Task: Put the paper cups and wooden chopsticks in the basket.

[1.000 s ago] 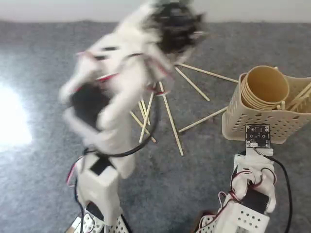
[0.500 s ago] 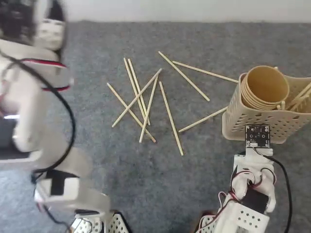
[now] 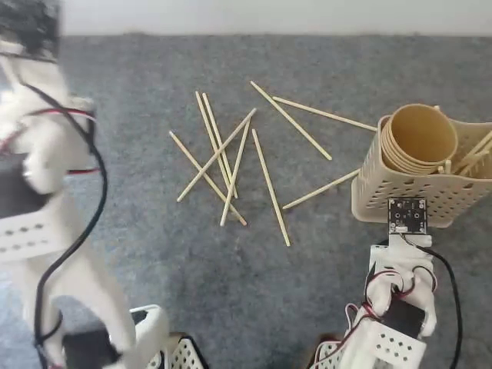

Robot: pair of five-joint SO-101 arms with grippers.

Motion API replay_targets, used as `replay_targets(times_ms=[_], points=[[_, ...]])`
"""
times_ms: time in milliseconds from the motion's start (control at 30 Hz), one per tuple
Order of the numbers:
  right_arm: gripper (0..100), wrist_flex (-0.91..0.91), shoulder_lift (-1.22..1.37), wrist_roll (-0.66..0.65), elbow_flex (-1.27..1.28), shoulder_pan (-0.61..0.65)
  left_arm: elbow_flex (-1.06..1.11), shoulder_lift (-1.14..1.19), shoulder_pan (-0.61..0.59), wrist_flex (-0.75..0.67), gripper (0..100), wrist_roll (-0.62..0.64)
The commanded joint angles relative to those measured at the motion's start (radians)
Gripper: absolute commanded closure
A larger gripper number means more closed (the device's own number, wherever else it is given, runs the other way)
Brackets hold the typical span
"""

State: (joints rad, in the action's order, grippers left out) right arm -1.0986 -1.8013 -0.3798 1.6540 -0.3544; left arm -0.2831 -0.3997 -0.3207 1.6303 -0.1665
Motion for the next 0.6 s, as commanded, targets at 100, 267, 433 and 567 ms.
replay_targets(times_ms=[100,267,433,567], points=[[99.1,0.015,-0.013,-0.017,0.009,0.039,0.575,-0.178,0.117,-0.328,98,-0.044],[99.1,0.018,-0.013,-0.017,0.011,0.039,0.842,-0.281,0.163,-0.489,93,-0.091],[99.1,0.018,-0.013,-0.017,0.012,0.041,1.018,-0.356,0.164,-0.598,81,-0.095],[99.1,0.018,-0.013,-0.017,0.014,0.041,1.124,-0.358,0.164,-0.655,77,-0.097]])
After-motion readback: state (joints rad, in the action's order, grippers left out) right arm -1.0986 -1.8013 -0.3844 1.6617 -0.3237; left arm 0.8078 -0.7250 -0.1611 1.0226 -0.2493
